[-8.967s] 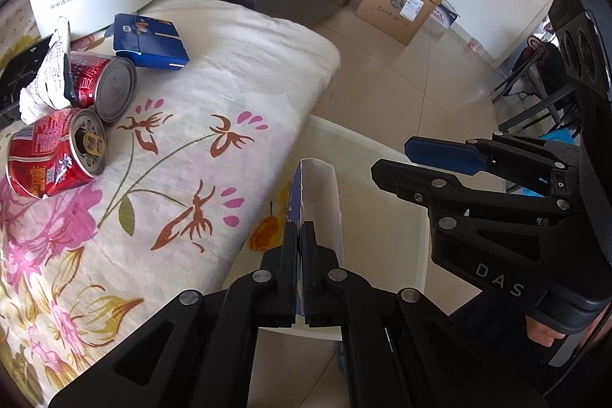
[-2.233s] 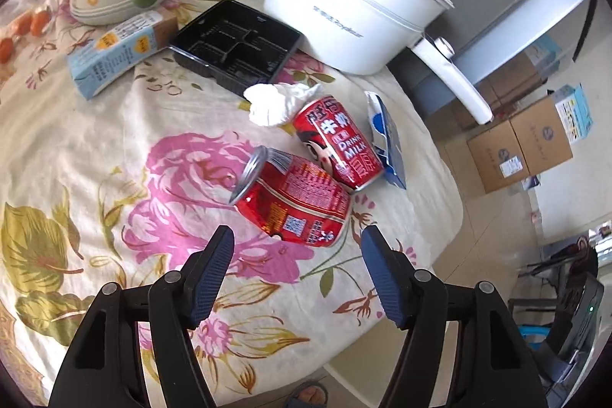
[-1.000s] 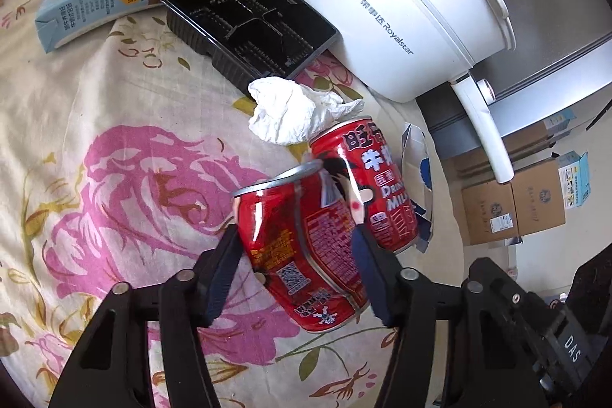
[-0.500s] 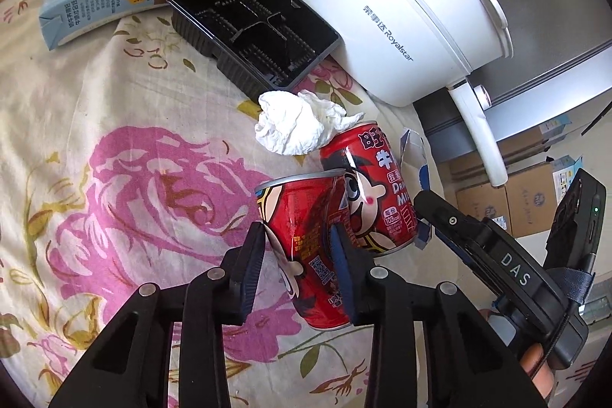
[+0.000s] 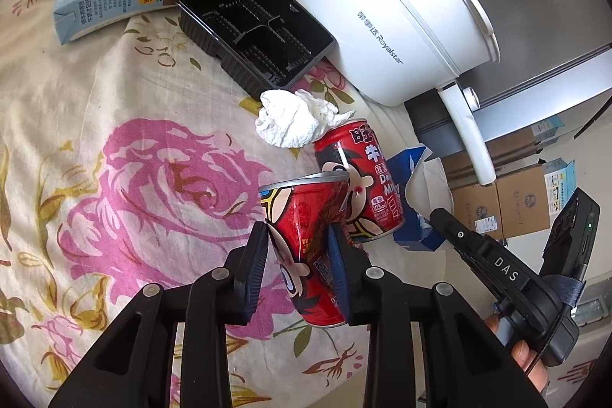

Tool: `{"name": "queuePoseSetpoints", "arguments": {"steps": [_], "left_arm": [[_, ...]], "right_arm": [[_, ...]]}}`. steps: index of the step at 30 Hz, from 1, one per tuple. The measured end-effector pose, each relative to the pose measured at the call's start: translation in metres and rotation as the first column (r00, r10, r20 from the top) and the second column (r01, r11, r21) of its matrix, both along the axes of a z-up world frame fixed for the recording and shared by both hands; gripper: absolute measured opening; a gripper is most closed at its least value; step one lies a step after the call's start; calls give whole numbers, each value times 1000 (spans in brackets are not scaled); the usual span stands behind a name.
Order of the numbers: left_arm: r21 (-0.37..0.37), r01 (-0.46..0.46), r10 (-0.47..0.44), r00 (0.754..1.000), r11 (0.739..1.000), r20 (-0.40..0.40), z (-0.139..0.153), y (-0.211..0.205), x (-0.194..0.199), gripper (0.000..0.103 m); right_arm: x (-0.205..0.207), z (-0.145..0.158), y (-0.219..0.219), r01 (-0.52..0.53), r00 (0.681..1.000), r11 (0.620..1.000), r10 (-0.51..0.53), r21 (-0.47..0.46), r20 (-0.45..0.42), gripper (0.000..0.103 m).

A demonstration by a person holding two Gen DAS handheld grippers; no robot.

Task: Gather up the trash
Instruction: 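Lift the red can and blue box and carry both over the white bin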

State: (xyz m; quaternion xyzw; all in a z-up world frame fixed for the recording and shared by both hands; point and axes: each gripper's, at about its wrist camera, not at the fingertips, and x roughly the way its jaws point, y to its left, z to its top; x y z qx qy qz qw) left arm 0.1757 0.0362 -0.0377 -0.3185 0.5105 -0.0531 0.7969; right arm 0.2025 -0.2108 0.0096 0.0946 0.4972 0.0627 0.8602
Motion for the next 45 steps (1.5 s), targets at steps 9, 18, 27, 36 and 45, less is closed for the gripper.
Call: {"name": "queuePoseSetpoints", "arguments": {"steps": [9, 18, 27, 36, 45], "left_arm": [[-30, 21, -20, 1000, 999, 23, 16, -4, -9, 33], [-17, 95, -94, 994, 995, 55, 29, -24, -21, 33], [35, 157, -160, 983, 987, 92, 37, -48, -31, 33], [69, 257, -264, 956, 964, 128, 46, -78, -48, 33], [123, 350, -365, 921, 928, 135, 45, -110, -65, 33]], "right_arm": [[-28, 29, -13, 11, 999, 997, -14, 77, 35, 11], [-71, 45, -18, -16, 999, 994, 11, 106, 47, 11], [-100, 57, -33, -1, 996, 989, -12, 145, 87, 11], [-129, 64, -39, -5, 993, 981, -19, 195, 118, 11], [-167, 50, -46, 56, 993, 978, -76, 201, 95, 11]]}}
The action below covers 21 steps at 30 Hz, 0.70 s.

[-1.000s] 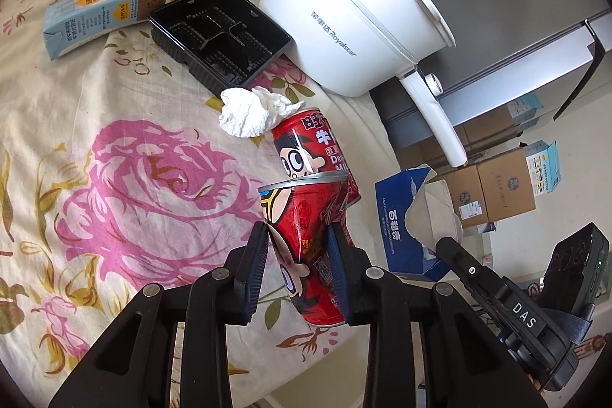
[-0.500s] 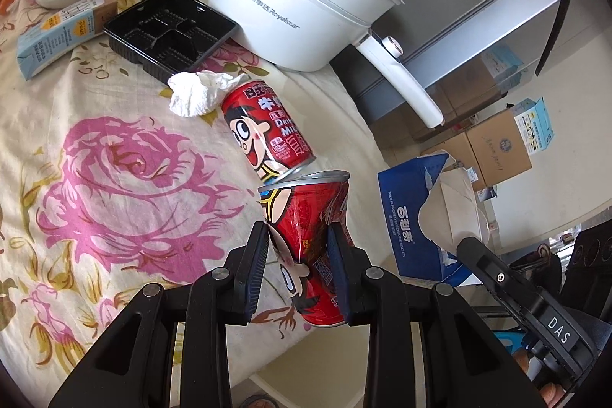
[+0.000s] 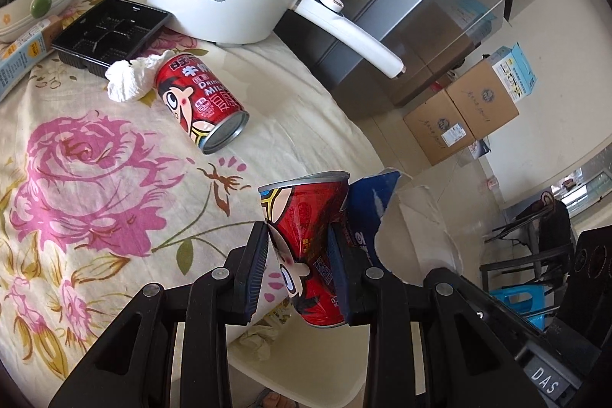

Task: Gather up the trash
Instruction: 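Lift the red can and blue box and carry both over the white bin, then open both tools over the bin to drop the can and box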

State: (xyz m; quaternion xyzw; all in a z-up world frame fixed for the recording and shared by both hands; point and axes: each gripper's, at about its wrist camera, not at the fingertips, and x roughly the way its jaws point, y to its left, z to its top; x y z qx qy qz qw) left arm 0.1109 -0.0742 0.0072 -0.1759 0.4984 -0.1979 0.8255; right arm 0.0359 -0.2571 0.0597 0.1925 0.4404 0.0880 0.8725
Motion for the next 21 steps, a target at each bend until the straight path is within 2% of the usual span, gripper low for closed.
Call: {"name": "queuePoseSetpoints", "arguments": {"steps": [4, 8, 16, 21], "left_arm": [[35, 54, -55, 998, 998, 23, -1, -17, -7, 33], [37, 124, -124, 992, 992, 15, -9, -33, -13, 32], [107, 269, -272, 962, 957, 12, -30, -76, -31, 32], [83, 326, -324, 945, 942, -37, -53, -87, -29, 34]], "right_arm": [[-10, -7, 3, 10, 1000, 999, -11, -50, -9, 12], [-26, -11, -3, 37, 999, 998, -37, -43, 1, 12], [-41, -32, -32, 141, 987, 986, -147, -88, -62, 12], [-44, -36, -34, 154, 983, 982, -164, -112, -87, 19]]}}
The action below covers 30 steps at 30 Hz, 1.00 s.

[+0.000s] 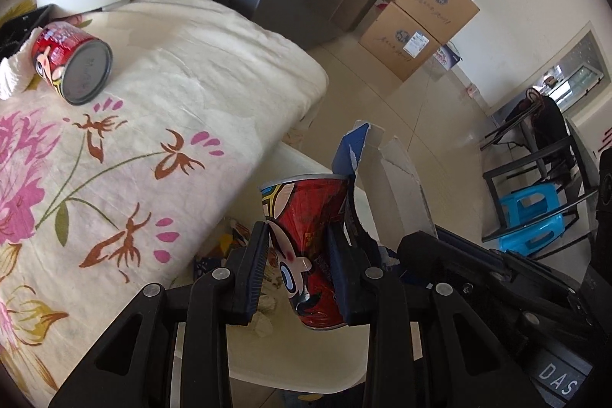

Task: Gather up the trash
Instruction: 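Open both tools over the bin to drop the can and box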

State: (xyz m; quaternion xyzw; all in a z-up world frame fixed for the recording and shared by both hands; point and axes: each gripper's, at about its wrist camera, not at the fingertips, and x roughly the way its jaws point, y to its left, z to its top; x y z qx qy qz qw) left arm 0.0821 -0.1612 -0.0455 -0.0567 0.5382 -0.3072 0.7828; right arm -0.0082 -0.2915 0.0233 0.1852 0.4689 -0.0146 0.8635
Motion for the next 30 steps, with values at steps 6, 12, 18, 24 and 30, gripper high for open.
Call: {"name": "queuePoseSetpoints", "arguments": {"steps": [6, 12, 18, 24, 30], "left_arm": [[3, -29, 29, 999, 1000, -43, -11, 1, 9, 38], [5, -38, 38, 999, 999, -10, 5, 6, 11, 40], [-17, -83, 82, 997, 996, -9, 21, 20, 17, 40], [-32, -152, 152, 988, 988, -22, 36, 45, 22, 43], [-55, -245, 243, 969, 968, -33, 60, 87, 37, 50]], "right_arm": [[3, -16, -15, 84, 993, 996, -84, -11, -83, 41], [2, -13, -15, 77, 994, 997, -77, 4, -74, 43], [5, -15, -14, 77, 994, 997, -75, 16, -82, 43], [6, -14, -14, 75, 994, 997, -72, 35, -77, 46], [6, -6, -8, 69, 997, 997, -68, 46, -36, 49]]}}
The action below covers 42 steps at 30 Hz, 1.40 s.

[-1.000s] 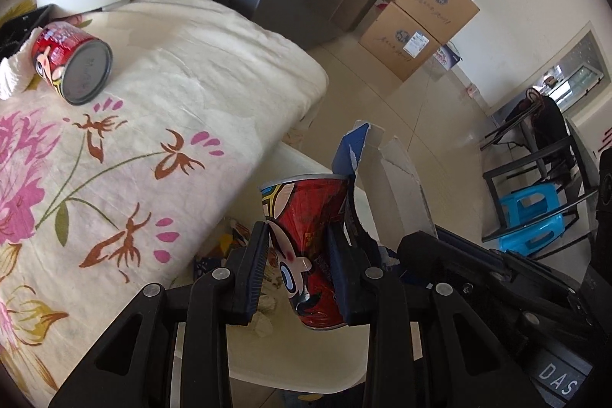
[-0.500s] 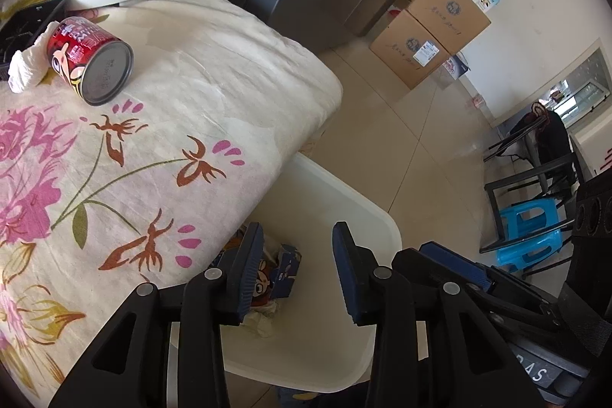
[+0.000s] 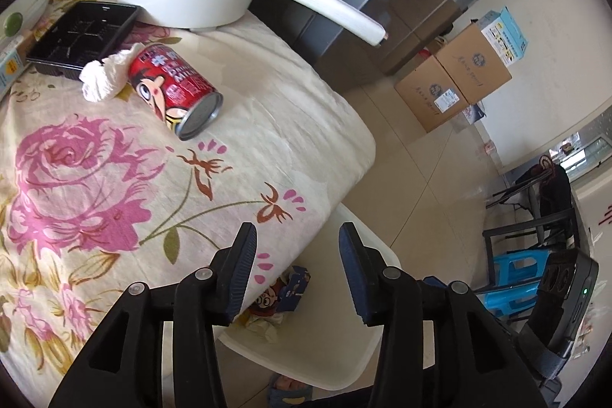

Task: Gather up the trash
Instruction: 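Grasp the white tissue with the left tool while the right tool grasps the red milk can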

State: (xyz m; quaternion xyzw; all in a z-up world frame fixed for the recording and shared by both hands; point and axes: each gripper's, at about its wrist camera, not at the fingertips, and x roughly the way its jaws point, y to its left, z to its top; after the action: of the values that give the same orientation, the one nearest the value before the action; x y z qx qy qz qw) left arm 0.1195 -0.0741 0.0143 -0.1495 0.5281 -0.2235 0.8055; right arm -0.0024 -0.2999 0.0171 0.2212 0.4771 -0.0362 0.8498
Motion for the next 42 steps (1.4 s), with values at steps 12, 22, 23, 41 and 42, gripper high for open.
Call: {"name": "queuePoseSetpoints", "arguments": {"steps": [12, 22, 23, 41, 42], "left_arm": [[59, -334, 334, 942, 941, 9, 20, 131, 61, 66], [132, -366, 367, 930, 921, 18, -23, 112, 111, 66], [124, -375, 377, 926, 919, 3, -29, 115, 114, 66], [-9, -399, 398, 914, 917, -75, -54, 120, 125, 63], [1, -386, 385, 921, 923, -55, -52, 117, 125, 59]], "right_arm": [[16, 13, 33, -96, 992, 993, 101, -62, 73, 55], [27, 12, 67, -194, 976, 975, 203, -107, 84, 62], [28, 10, 69, -201, 975, 973, 210, -113, 78, 62], [132, 32, 133, -416, 874, 880, 457, -229, 164, 80], [140, 28, 138, -421, 870, 864, 471, -275, 149, 81]]}}
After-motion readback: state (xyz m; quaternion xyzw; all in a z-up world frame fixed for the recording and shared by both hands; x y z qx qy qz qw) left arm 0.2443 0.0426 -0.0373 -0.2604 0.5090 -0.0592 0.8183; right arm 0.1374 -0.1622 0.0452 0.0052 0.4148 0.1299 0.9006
